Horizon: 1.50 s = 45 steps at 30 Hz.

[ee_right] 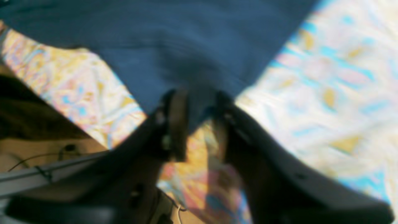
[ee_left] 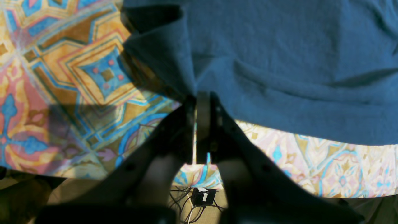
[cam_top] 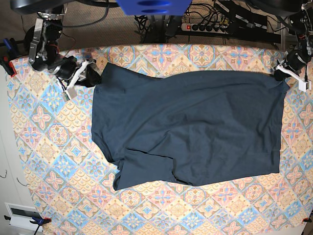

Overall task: Layout the t-shirt on the table in an organized manner, then fold the t-shirt properly
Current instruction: 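Hold the collar-side corners with both grippers and pull them taut, then lift the held corners and fold the shirt lengthwise over itself with both grippers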

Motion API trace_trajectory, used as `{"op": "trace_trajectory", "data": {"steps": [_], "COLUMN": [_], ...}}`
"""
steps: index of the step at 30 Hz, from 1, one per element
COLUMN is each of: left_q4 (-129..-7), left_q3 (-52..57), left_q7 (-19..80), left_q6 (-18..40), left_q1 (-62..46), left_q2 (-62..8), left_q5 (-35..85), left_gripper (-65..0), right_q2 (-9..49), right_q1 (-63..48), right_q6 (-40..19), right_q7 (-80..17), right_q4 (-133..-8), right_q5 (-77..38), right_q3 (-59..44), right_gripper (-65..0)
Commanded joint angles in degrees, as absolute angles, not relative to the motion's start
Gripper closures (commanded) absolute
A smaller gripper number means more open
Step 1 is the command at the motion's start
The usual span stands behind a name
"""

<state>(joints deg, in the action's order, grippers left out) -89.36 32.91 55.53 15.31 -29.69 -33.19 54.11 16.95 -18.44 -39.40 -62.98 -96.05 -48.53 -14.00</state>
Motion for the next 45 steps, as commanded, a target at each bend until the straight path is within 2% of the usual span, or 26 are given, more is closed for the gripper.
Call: {"op": "trace_trajectory", "data": {"steps": [1,4,9,14,24,26,27,30,32,33,40,45], "left_q4": [-90.24,-90.24,-90.24,-90.24,-90.24,-90.24,-90.24,-90.24,-90.24,-90.24,-90.24,-90.24], "left_q3": [33.45,33.45,33.45,33.45,33.45,33.45,33.45,33.45,33.45,33.45,33.36,33.36], "left_q7": [54.81,54.81,54.9,54.9,55.08,55.16,55.16,55.16,55.16,55.16,55.08,54.9], "left_q6": [15.69,15.69,15.69,15.69,15.78,15.78,15.78,15.78,15.78,15.78,15.87,15.96], "left_q1": [-29.76,-29.76,-29.58,-29.49,-29.67,-29.67,-29.67,-29.76,-29.76,-29.76,-29.85,-29.85], "left_q2": [-34.42,-34.42,-34.15,-34.15,-34.15,-34.15,-34.15,-34.15,-34.15,-34.24,-34.59,-36.44], "left_q5": [54.81,54.81,54.81,54.81,54.81,54.81,54.81,54.81,54.73,54.73,54.46,54.46], "left_gripper": [0.0,0.0,0.0,0.0,0.0,0.0,0.0,0.0,0.0,0.0,0.0,0.0], "right_q2": [17.45,17.45,16.66,15.78,10.24,9.8,9.8,9.8,9.89,9.89,10.07,10.07], "right_q1": [-18.68,-20.18,-20.26,-20.0,-19.82,-19.82,-19.82,-19.91,-20.18,-20.18,-21.14,-22.64], "right_q6": [-40.0,-40.0,-40.0,-40.0,-40.0,-40.0,-40.0,-40.0,-40.0,-40.0,-40.0,-40.0], "right_q7": [-62.2,-62.29,-62.37,-62.37,-62.02,-62.29,-62.29,-62.37,-62.46,-62.46,-62.99,-66.59], "right_q4": [-96.84,-97.01,-95.16,-92.62,-84.35,-84.18,-84.26,-84.35,-84.53,-85.49,-103.96,-107.47], "right_q5": [-50.15,-50.15,-50.15,-50.15,-49.89,-49.89,-50.07,-50.15,-50.15,-50.24,-50.24,-50.24], "right_q3": [-15.16,-17.01,-16.04,-13.32,-11.91,-12.26,-12.09,-12.0,-11.91,-12.26,-11.91,-12.0], "right_gripper": [-22.5,-28.5,-32.5,-32.8,-32.5,-29.2,-24.1,-0.4,0.0,-2.2,-1.0,-1.0]}}
